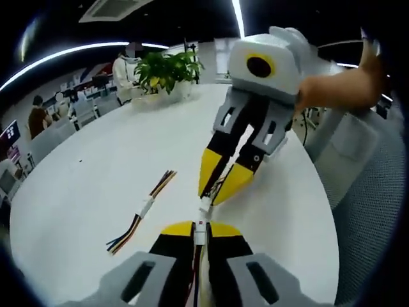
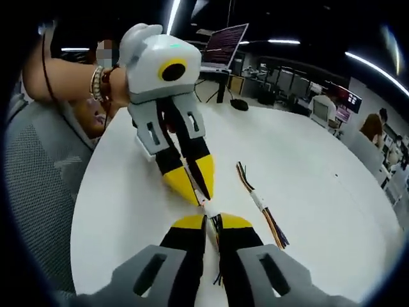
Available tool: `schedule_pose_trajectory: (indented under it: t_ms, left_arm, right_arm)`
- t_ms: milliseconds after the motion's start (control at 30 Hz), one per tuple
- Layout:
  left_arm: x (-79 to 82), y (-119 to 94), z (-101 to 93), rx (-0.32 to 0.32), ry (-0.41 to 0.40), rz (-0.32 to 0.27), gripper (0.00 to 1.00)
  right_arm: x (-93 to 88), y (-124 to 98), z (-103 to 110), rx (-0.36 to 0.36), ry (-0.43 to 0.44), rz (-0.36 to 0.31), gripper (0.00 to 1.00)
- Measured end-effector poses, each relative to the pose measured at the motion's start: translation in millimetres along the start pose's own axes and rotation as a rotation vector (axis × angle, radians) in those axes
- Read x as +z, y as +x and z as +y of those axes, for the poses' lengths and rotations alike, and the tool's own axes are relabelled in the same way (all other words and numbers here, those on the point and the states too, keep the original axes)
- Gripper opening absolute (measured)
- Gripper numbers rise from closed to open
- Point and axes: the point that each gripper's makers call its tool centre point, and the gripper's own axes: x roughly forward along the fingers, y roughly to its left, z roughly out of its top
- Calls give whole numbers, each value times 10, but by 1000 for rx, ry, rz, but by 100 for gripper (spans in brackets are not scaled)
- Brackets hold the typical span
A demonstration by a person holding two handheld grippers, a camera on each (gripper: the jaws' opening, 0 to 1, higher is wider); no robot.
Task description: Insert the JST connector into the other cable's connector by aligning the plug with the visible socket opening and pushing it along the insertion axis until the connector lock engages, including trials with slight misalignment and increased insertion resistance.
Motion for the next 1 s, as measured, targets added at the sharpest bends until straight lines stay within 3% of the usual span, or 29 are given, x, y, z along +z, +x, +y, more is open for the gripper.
schedule_pose_trajectory:
  t_ms: [133,300,500,733,1000]
  left_arm:
    - [10,21,-35,-9,32,12,1]
    - [-6,40,-62,-14,62,31,1]
    - [-29,72,-142,-34,169,74,1]
    - [-54,94,-162,-38,219,97,1]
    - [-37,89,-167,-41,225,84,1]
  right_arm:
    - [-82,24,28,2,-59,57,4]
    - [-103,36,56,10,-94,79,4]
    - [-153,38,97,24,-153,126,4]
    - [-188,41,119,37,-142,141,4]
    - [-199,34,108,34,-139,148,4]
